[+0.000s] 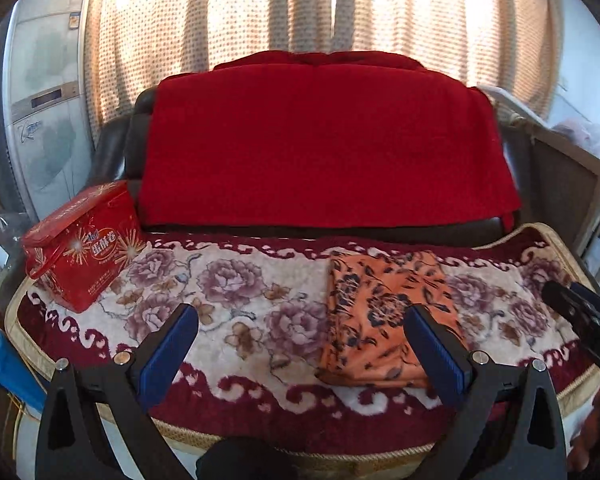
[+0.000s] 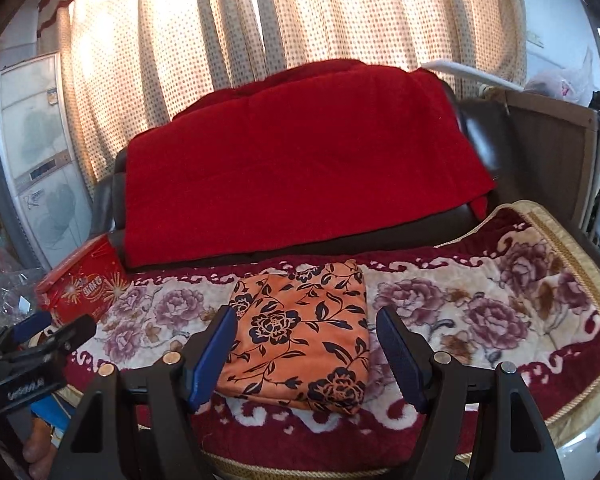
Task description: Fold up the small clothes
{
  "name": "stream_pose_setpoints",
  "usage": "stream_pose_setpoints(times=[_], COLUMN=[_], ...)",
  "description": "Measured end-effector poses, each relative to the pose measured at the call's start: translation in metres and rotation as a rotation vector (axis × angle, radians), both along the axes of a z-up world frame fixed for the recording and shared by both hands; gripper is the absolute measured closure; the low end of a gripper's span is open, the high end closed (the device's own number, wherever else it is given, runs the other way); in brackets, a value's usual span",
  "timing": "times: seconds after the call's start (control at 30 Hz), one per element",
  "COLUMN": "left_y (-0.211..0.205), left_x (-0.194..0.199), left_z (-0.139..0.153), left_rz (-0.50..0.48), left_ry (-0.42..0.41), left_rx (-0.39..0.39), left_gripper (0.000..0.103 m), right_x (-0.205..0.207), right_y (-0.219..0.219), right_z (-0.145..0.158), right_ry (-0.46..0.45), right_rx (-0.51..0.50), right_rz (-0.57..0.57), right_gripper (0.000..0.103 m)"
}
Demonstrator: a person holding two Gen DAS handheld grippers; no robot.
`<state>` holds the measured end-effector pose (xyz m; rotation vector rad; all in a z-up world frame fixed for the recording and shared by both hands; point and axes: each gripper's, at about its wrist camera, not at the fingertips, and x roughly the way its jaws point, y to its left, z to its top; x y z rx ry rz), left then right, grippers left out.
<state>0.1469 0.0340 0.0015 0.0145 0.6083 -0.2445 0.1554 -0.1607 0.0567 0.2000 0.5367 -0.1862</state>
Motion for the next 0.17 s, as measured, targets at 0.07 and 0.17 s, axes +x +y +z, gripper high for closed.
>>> stream_pose_setpoints(times=[0.07, 0.17], left_y=[0.002, 0.007], left_x=[0.011, 0.026], left_z=[-0.003, -0.005], left_rz=[0.016, 0.041], left_ry=[-0.015, -0.025], left_rx=[0.001, -0.016], left_gripper=[0.001, 0.001], right_x=[0.009, 0.025], right_y=[0.002, 0.003], right_z=[-0.005, -0.012], right_ry=[0.001, 0.014], right_rx=[-0.006, -0.019], right_rz=[0.007, 0.002], right_gripper=[0.028, 0.028])
